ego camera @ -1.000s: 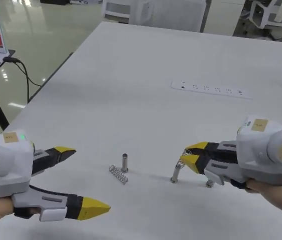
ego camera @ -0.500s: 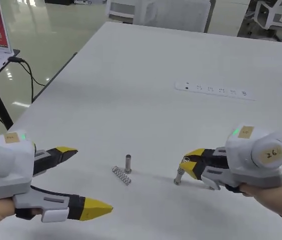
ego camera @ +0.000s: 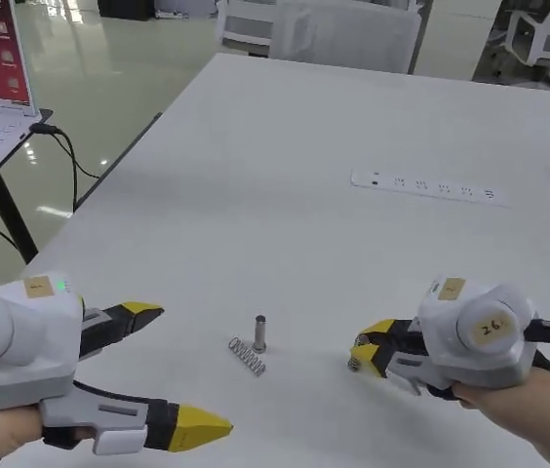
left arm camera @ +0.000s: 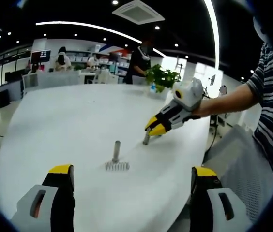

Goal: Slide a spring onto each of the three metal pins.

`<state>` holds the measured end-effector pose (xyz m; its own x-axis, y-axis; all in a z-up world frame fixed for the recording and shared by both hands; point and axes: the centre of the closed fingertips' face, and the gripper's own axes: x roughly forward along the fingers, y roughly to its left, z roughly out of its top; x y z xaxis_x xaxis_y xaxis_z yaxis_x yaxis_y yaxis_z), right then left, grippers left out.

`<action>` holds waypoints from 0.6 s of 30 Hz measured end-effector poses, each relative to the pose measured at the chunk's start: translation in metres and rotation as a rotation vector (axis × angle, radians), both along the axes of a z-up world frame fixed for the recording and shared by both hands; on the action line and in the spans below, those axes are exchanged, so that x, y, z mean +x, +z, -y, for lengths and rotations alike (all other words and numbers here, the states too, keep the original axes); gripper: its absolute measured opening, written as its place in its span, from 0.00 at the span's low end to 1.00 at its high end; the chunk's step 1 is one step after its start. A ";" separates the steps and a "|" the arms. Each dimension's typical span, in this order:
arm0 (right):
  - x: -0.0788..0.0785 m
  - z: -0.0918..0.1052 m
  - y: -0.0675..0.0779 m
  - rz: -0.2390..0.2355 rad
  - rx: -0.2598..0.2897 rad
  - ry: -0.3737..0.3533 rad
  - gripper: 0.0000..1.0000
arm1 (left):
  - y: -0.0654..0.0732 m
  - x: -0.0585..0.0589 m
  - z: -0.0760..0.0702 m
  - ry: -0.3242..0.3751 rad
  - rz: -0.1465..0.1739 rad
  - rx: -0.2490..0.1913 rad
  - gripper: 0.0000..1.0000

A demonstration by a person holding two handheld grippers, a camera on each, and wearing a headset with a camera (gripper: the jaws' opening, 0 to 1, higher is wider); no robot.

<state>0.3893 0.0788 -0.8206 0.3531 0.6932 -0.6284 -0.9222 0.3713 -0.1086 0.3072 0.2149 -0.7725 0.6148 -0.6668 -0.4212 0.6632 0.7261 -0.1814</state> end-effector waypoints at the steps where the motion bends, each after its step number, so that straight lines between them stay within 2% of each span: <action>1: 0.001 0.000 0.000 -0.002 0.006 -0.005 0.08 | 0.000 0.000 0.000 0.000 -0.001 -0.002 0.98; 6: 0.001 0.000 0.000 0.007 0.011 0.005 0.09 | 0.000 0.001 0.002 -0.002 -0.002 -0.003 0.98; 8: 0.002 0.003 -0.003 0.027 -0.027 0.016 0.10 | 0.001 0.002 0.003 -0.002 -0.001 -0.009 0.98; 10: 0.001 0.002 -0.001 0.028 -0.015 0.011 0.12 | 0.001 0.002 0.005 -0.005 -0.001 -0.007 0.98; 18: -0.004 0.011 0.024 0.044 0.068 -0.032 0.14 | 0.002 0.002 0.004 -0.004 -0.003 -0.003 0.97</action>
<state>0.3855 0.0674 -0.7964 0.4023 0.7215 -0.5636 -0.9045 0.4086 -0.1225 0.3094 0.2105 -0.7706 0.6113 -0.6703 -0.4207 0.6654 0.7231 -0.1854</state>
